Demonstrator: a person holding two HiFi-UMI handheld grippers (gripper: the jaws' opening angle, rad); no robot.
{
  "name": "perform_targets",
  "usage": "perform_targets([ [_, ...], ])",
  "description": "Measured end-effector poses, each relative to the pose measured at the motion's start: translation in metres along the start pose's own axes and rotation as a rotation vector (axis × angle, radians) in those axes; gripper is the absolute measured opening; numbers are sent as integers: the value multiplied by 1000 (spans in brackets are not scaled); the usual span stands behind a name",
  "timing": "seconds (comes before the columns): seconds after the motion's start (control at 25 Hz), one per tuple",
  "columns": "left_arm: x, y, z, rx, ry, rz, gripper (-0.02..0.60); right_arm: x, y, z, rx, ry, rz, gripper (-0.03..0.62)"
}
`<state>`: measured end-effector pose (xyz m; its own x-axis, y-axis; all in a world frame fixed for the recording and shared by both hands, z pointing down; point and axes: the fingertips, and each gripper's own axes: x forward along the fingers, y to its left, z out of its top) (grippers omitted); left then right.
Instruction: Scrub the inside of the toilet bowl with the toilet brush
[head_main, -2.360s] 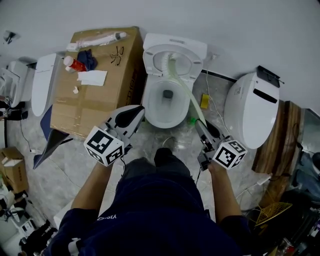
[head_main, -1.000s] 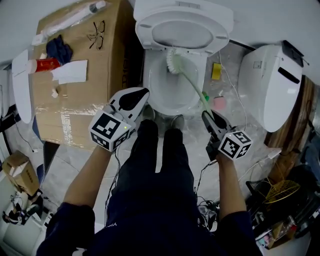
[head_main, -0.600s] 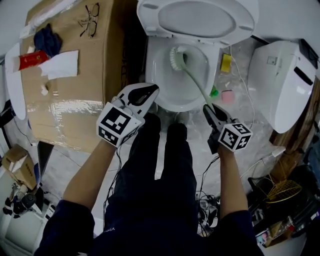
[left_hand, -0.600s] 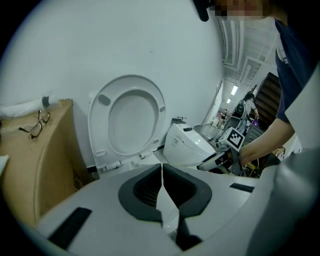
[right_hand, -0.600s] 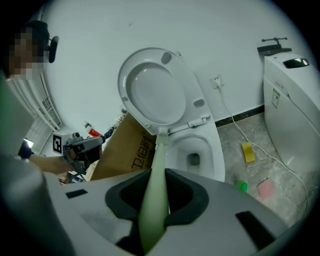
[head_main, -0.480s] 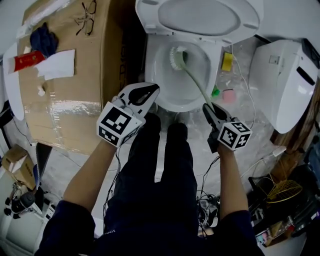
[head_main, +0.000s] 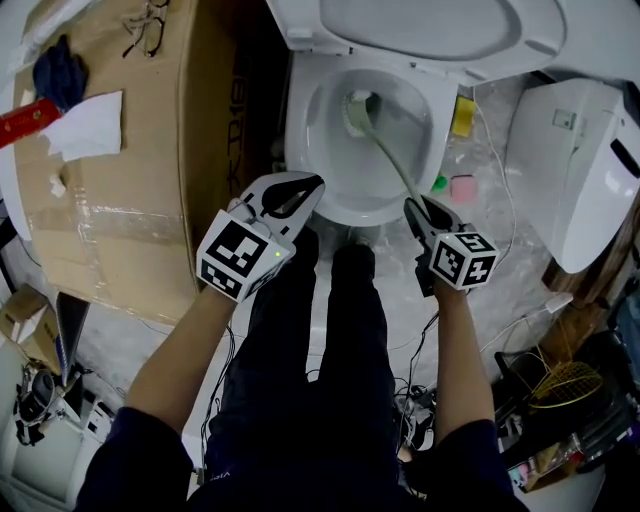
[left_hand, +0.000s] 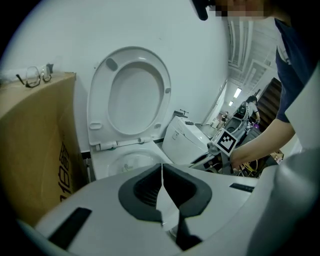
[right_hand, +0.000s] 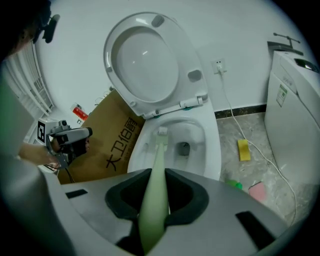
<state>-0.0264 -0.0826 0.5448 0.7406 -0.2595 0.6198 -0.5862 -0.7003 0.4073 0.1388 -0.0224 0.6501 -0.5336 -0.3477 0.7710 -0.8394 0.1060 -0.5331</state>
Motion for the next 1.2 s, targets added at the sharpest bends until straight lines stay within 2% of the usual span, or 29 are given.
perform_targets([
  [0.6, 24, 14, -36, -58, 5, -5, 37, 34, -24, -64, -124, 194, -44, 83],
  [0.88, 29, 19, -50, -83, 23, -3, 37, 44, -26, -63, -142, 212, -47, 83],
  [1.2, 30, 25, -43, -87, 20, -5, 37, 60, -20, -47, -118, 182, -55, 83],
])
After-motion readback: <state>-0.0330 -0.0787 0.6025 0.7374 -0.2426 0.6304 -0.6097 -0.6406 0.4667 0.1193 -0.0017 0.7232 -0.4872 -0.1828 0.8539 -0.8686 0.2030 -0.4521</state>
